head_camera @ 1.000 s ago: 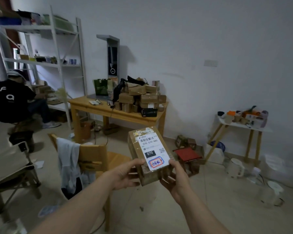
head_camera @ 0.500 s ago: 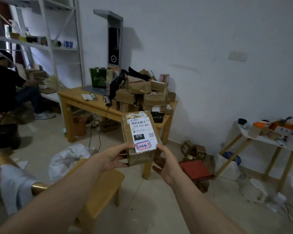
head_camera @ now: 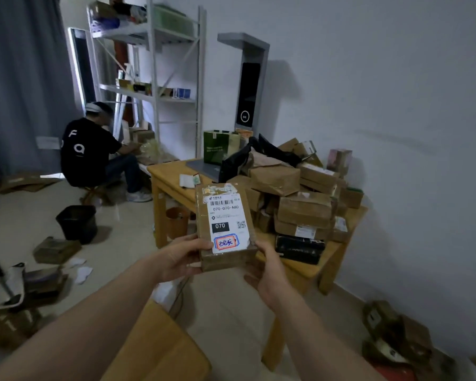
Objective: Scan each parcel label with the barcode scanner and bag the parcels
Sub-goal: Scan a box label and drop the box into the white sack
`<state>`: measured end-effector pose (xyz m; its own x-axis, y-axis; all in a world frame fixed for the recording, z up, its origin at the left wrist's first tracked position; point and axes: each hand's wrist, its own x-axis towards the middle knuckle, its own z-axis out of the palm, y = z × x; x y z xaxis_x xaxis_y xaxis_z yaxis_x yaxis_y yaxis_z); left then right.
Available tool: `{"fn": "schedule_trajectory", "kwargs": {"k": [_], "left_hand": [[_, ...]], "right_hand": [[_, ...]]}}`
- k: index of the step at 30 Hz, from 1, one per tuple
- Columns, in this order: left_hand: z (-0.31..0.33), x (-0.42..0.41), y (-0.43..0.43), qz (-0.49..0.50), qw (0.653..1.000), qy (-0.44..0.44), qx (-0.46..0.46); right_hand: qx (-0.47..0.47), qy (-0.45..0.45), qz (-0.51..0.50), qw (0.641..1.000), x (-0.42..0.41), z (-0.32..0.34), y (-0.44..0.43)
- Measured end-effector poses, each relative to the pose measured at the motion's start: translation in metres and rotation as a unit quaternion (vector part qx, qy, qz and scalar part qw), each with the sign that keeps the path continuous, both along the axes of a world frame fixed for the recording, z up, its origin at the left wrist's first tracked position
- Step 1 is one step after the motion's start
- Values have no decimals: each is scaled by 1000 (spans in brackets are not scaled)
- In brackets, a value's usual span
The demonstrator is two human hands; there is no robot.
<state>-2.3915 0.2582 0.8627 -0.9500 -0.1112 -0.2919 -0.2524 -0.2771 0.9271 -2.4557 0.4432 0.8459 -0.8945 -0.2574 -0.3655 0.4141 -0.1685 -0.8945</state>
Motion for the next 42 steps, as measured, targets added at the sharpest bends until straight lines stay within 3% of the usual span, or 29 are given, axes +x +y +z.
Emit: {"fn": "schedule_trajectory", "kwargs": {"k": [7, 10, 17, 29, 32, 38, 42], "left_hand": [[-22, -89, -80, 129, 988, -49, -75], [-28, -119, -109, 173, 978, -67, -99], [-37, -181, -162, 268, 945, -85, -168], [-67, -275, -219, 377, 894, -95, -223], [-79, -283, -232, 398, 886, -105, -212], [-91, -312, -268, 420, 872, -118, -223], [-104, -350, -303, 413, 878, -113, -215]], "right_hand": [[68, 6, 46, 997, -111, -21, -68], [157, 31, 91, 983, -146, -24, -89], [380, 226, 227, 868, -227, -31, -138], [518, 347, 346, 701, -358, -59, -233], [525, 354, 357, 687, -374, -65, -254], [526, 325, 371, 693, -405, -73, -298], [547, 299, 380, 683, -435, -83, -335]]}}
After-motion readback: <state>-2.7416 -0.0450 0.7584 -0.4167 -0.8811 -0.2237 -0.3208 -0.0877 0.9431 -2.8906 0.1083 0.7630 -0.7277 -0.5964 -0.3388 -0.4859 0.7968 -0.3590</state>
